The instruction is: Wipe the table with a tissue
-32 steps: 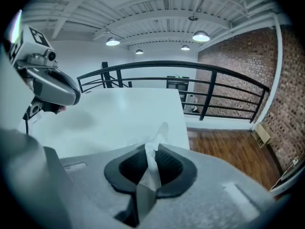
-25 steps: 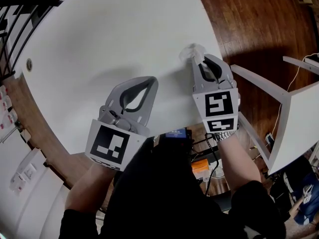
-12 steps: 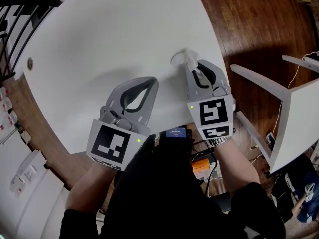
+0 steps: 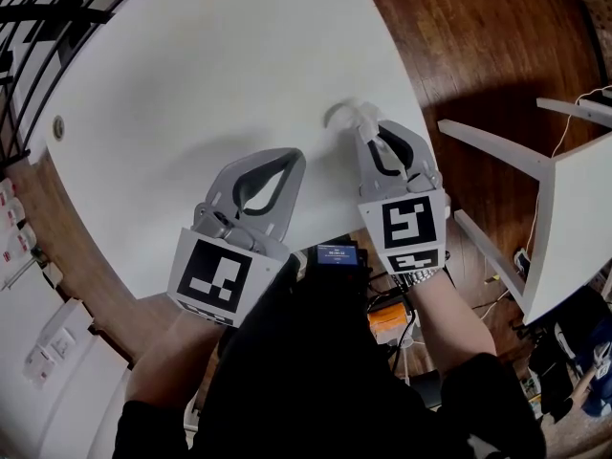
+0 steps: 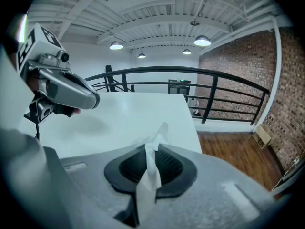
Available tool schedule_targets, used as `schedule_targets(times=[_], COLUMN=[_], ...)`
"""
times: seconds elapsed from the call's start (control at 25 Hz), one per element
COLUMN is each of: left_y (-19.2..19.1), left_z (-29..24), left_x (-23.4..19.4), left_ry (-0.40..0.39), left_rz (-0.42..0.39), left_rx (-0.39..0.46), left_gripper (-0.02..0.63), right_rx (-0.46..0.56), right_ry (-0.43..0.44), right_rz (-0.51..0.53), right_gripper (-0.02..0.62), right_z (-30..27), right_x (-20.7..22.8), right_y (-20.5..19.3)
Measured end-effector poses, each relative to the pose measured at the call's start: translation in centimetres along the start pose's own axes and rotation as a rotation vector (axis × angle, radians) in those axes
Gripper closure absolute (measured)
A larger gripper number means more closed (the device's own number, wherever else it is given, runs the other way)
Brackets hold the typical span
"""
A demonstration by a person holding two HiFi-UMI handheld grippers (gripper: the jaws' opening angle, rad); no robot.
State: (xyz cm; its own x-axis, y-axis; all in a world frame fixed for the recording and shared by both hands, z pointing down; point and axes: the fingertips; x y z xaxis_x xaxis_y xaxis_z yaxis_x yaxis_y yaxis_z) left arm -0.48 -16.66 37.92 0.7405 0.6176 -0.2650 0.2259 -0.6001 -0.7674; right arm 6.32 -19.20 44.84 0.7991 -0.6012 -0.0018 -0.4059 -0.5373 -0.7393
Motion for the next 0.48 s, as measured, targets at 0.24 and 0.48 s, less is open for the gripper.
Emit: schedule_targets(times=[0.24,0.48], left_y=[0.2,0.5], left_z=[0.0,-0.1], left_x=[1.0,1.3], left_ry=[-0.018,-0.019], left_rz=[-0.020,-0.029], left_rx=[0.003,0.006], left_gripper=[0.592,0.592], right_rx=[-0.001,0.000], right_ry=[-0.042,-0.088], right_rz=[-0.010,0.000], right_gripper=[0.569,0.569], right_z=[1.2,1.8], right_x=[1.1,3.2], right_y=[-0.6,-0.7])
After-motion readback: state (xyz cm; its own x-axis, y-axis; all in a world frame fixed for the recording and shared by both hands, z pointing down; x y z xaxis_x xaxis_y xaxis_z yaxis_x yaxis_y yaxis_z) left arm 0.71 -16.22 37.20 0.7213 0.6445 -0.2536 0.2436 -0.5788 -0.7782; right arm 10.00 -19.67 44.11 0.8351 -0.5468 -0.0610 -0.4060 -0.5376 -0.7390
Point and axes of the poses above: the fingertips, and each gripper's own axes: z backward along the fingers, x to its right, y out of its top, and after that the axes turned 1 degree about z, right-handed
